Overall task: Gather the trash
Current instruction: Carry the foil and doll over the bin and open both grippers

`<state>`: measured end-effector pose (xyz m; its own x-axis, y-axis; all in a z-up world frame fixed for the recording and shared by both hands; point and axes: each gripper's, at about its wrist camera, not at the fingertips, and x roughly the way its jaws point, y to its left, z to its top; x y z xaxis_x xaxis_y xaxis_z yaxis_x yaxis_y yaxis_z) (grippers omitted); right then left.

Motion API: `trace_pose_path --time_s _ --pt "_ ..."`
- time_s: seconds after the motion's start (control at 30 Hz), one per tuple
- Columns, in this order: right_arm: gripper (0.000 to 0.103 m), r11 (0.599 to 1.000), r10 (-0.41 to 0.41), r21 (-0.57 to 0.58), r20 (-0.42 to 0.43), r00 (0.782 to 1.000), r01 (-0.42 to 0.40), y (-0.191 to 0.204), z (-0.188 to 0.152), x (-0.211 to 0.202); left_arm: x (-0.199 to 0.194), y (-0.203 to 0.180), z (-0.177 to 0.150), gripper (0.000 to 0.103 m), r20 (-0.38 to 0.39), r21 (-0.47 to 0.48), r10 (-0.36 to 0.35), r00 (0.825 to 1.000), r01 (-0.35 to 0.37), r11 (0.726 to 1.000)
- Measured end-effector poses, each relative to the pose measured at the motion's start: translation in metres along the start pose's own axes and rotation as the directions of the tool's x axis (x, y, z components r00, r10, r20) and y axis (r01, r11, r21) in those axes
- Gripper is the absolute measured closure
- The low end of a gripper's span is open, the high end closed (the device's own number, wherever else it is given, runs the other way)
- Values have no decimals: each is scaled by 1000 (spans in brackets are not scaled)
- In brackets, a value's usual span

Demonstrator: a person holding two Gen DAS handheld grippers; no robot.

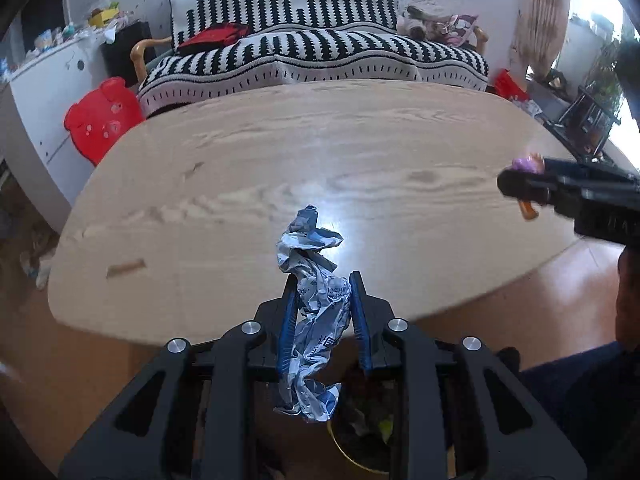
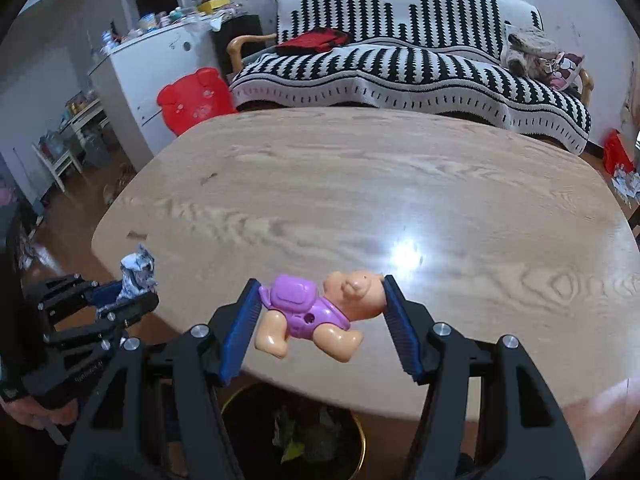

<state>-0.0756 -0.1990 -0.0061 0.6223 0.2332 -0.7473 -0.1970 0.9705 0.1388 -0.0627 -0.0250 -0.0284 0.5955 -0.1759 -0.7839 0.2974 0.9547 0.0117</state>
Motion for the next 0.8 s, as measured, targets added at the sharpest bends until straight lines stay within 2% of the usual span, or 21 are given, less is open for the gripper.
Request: trace_pose_path --time_s 0.1,0.33,0.67,0.8 --pt "43 1000 7 -19 -14 1000 -7 12 -24 -9 -6 -1 -15 78 -10 -14 -23 1000 23 1000" --pt "43 999 10 -34 -72 997 -13 31 -73 -13 -8 -10 -38 78 -37 34 -24 999 25 999" --pt "43 999 37 -20 -188 982 -41 39 -110 -2 1 -17 -73 78 -139 61 -69 988 78 995" --pt "43 998 60 -7 -223 973 -64 41 -119 1 11 -23 -83 78 -203 58 -104 974 118 991"
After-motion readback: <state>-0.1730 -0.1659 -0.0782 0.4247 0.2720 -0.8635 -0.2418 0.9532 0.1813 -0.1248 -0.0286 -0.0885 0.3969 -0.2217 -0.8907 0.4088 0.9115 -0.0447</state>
